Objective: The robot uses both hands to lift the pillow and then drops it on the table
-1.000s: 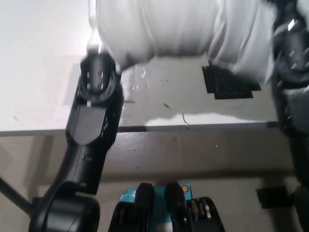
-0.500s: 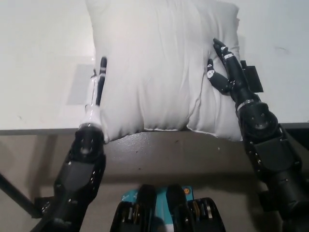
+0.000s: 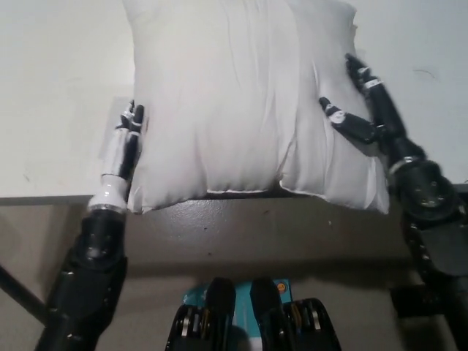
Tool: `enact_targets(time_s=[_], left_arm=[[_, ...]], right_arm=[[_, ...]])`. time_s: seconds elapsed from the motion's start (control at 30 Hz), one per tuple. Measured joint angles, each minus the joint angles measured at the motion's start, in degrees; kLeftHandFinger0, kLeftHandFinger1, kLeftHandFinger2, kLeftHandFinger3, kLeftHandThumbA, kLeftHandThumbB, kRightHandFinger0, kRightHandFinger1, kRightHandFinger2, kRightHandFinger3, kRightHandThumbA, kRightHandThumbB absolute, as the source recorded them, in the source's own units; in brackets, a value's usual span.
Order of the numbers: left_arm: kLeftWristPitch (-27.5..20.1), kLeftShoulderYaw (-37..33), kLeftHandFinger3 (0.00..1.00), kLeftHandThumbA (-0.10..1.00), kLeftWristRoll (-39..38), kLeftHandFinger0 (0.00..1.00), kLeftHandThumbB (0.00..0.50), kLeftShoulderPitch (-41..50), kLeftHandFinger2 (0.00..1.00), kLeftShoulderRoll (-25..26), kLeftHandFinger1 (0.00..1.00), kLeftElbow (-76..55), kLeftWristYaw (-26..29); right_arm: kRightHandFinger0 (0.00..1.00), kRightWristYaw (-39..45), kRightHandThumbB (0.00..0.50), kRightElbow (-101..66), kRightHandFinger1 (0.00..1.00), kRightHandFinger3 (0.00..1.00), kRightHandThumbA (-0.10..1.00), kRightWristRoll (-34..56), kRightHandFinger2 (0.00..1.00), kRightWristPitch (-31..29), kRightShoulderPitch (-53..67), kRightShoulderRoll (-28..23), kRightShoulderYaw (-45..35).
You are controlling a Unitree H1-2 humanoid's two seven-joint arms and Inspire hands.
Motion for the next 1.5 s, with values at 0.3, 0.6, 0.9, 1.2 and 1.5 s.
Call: enact_targets(time_s=[0.3, 0.6, 0.9, 1.2, 1.5], left_arm=[[0.11, 4.61, 1.00, 1.00, 3.37, 1.00, 0.125, 4.81, 1.00, 6.75, 1.00, -17.90, -0.04], [-0.14, 9.99, 1.00, 1.00, 2.96, 1.00, 0.056, 18.42, 1.00, 6.83, 1.00, -36.89, -0.16], [-0.70, 7.13, 1.00, 1.00, -0.27, 1.00, 0.000, 40.56, 1.00, -3.35, 1.00, -48.72, -0.47], [-5.65, 4.95, 1.00, 1.00, -2.20, 1.00, 0.000, 46.35, 1.00, -10.22, 1.00, -40.48, -1.27], [-9.82, 3.41, 1.00, 1.00, -2.38, 1.00, 0.000, 43.53, 1.00, -12.73, 1.00, -33.50, -1.75]], right_arm=[[1.00, 1.72, 0.346, -13.89, 1.00, 1.00, 1.00, 1.40, 1.00, 1.24, 6.07, -9.41, -6.73], [1.00, 2.58, 0.360, -33.84, 1.00, 1.00, 1.00, 1.78, 1.00, 2.58, 20.50, -14.26, -11.60], [1.00, 2.75, 0.294, -47.43, 1.00, 1.00, 1.00, 0.98, 1.00, -1.90, 42.95, -10.51, -11.72], [1.00, 2.74, 0.119, -38.43, 1.00, 1.00, 1.00, -0.53, 1.00, -9.70, 54.59, -3.13, -7.52], [1.00, 2.07, 0.106, -25.34, 1.00, 1.00, 1.00, -3.19, 1.00, -16.56, 53.34, 0.31, -1.82]])
